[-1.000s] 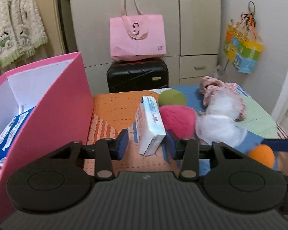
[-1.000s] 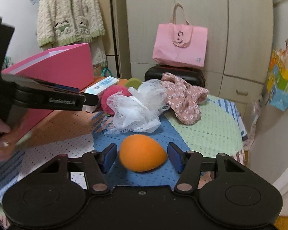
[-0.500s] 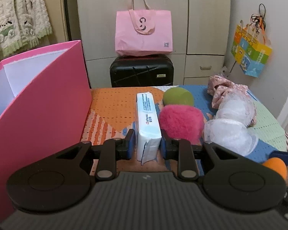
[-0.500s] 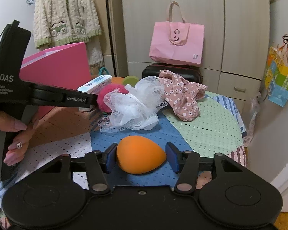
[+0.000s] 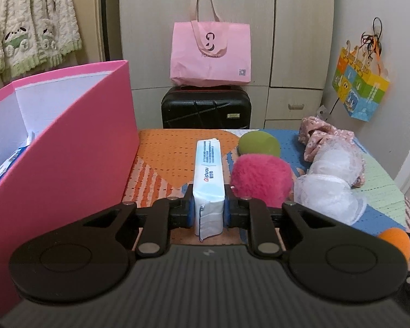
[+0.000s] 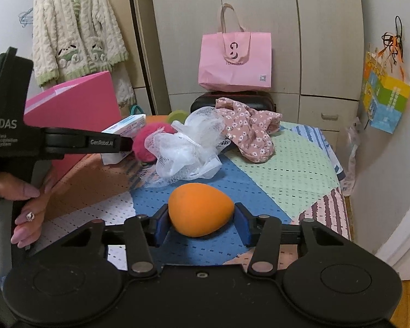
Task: Organize soft objects
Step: 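Close the left tool on the tissue box while the right tool grasps the orange sponge, then carry the tissue box and orange sponge with both tools over the shoebox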
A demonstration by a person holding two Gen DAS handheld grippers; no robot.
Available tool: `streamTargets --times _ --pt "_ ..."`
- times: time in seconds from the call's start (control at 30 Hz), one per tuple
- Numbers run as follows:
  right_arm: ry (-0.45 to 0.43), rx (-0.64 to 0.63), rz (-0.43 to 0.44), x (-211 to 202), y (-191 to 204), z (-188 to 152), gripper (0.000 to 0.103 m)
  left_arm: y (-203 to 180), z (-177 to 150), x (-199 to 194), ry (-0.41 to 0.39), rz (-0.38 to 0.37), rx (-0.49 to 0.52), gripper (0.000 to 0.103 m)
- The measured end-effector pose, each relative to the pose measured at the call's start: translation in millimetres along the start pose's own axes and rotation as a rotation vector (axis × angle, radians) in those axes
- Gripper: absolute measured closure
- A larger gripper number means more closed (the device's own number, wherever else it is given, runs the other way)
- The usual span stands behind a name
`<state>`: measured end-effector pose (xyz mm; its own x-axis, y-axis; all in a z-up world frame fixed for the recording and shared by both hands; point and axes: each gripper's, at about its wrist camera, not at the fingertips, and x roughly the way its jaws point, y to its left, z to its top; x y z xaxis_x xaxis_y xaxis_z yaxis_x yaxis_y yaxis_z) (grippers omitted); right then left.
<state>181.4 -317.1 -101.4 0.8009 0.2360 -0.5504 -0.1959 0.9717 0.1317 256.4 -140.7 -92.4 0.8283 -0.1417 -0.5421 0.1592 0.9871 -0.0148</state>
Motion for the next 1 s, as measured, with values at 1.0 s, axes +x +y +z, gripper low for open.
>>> streamTargets --times 1.0 --pt "0.005 -0.071 0.024 -52.4 37.8 -18.3 0.050 8.9 -46.8 -103.8 0.062 -0.238 0.017 0.085"
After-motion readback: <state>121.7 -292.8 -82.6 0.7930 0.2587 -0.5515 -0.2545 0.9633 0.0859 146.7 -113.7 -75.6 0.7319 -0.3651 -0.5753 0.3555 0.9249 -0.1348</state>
